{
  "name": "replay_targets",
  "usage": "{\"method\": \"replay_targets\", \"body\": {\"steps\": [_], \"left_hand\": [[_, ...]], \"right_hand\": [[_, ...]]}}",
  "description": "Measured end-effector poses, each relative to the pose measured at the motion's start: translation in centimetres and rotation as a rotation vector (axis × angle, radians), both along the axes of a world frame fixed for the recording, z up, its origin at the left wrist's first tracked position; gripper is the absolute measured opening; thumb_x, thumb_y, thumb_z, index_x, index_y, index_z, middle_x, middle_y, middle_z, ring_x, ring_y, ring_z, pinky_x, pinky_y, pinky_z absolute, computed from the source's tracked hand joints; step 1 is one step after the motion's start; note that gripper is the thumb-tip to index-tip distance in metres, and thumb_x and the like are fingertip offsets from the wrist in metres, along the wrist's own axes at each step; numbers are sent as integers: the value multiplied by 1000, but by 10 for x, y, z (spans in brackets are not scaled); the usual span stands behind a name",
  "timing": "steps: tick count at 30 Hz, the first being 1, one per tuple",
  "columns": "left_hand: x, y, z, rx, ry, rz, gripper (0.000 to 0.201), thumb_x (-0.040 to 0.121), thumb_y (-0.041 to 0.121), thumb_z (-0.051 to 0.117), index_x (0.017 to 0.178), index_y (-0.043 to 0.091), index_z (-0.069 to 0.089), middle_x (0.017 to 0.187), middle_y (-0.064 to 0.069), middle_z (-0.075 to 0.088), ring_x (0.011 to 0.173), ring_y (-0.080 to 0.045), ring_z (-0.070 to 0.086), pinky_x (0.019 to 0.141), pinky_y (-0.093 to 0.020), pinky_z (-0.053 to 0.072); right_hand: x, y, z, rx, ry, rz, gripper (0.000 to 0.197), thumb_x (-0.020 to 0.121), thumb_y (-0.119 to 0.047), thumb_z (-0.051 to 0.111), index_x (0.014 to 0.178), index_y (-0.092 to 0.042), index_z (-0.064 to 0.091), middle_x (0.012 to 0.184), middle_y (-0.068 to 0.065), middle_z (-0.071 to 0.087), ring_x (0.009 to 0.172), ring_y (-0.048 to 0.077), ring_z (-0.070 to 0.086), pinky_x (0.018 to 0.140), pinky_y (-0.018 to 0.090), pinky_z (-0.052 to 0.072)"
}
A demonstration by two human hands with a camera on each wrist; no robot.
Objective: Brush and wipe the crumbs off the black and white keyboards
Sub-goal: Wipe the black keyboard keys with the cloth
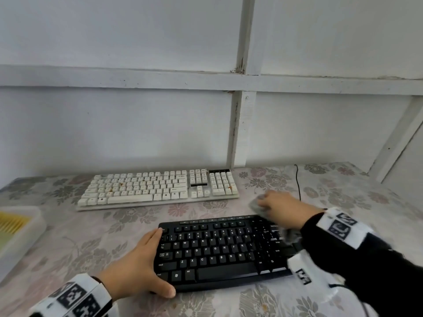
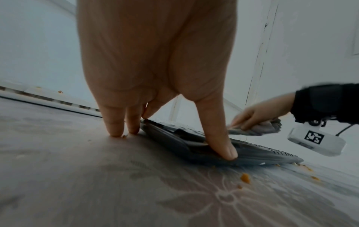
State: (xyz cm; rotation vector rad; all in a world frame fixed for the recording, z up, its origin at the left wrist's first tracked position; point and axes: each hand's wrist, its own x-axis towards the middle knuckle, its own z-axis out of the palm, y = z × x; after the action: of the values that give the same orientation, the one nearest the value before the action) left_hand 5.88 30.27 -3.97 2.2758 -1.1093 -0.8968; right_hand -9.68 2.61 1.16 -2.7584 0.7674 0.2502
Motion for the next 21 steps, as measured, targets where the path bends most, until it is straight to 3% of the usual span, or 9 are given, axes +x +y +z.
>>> {"method": "replay_targets", "body": {"steps": [2, 4, 7, 10, 13, 15, 16, 19, 21], "left_hand": [[1, 2, -2, -39, 13, 18, 143, 40, 56, 85, 144, 32, -9, 140, 28, 8, 134, -4, 16, 111, -22, 21], [4, 4, -5, -44, 56, 48, 155, 37, 57, 86, 142, 28, -25, 148, 21, 3, 139, -6, 13, 114, -27, 22], [10, 4, -7, -44, 108, 50, 170, 20, 71, 77, 138, 25, -35, 155, 13, -3, 142, -8, 9, 115, -31, 23], [13, 3, -9, -58, 120, 48, 169, 20, 68, 79, 140, 24, -32, 155, 12, -1, 142, -10, 11, 115, -32, 24], [11, 2, -11, -102, 115, 38, 143, 42, 42, 91, 143, 34, -10, 145, 24, 14, 137, -7, 19, 111, -24, 25], [10, 1, -10, -161, 93, 5, 112, 53, 25, 90, 123, 55, 8, 127, 35, 22, 126, -1, 27, 103, -19, 29], [11, 1, -11, -172, 83, -10, 107, 52, 24, 90, 120, 56, 14, 127, 33, 27, 126, 1, 29, 104, -20, 29], [14, 3, -17, -163, 71, 7, 121, 41, 35, 88, 139, 44, 18, 137, 22, 32, 131, -3, 30, 112, -32, 29], [14, 4, -18, -154, 55, 23, 119, 40, 37, 87, 139, 40, 20, 137, 22, 33, 128, -1, 32, 112, -31, 29]], "right_hand": [[31, 55, 6, 26, -36, 206, 32, 100, -26, 38, 120, -9, 58, 137, 8, 45, 101, 24, 59, 95, 34, 50], [64, 101, 7, -39, 0, 365, 28, 98, -17, 40, 113, -3, 59, 142, 13, 42, 121, 31, 45, 112, 42, 29], [99, 139, -7, -121, 89, 523, 20, 94, -7, 43, 108, -4, 57, 133, 19, 46, 117, 37, 45, 104, 44, 30], [110, 152, -30, -176, 55, 559, 27, 98, -10, 42, 121, -6, 56, 125, 15, 46, 117, 41, 40, 100, 50, 36], [104, 148, -41, -229, 31, 508, 29, 97, -5, 39, 122, -3, 53, 129, 14, 43, 120, 41, 34, 89, 45, 37], [97, 142, -41, -242, 11, 479, 28, 96, -3, 38, 118, 0, 55, 130, 14, 43, 118, 38, 35, 81, 40, 33], [94, 139, -40, -246, 1, 461, 28, 95, -2, 38, 117, 1, 55, 130, 14, 43, 117, 36, 36, 81, 40, 33], [80, 128, -38, -260, 10, 404, 27, 93, 2, 41, 114, 0, 57, 127, 15, 46, 117, 34, 37, 88, 41, 38], [70, 117, -37, -251, 5, 379, 26, 91, 5, 41, 110, -4, 57, 125, 14, 46, 117, 33, 37, 83, 40, 37]]}}
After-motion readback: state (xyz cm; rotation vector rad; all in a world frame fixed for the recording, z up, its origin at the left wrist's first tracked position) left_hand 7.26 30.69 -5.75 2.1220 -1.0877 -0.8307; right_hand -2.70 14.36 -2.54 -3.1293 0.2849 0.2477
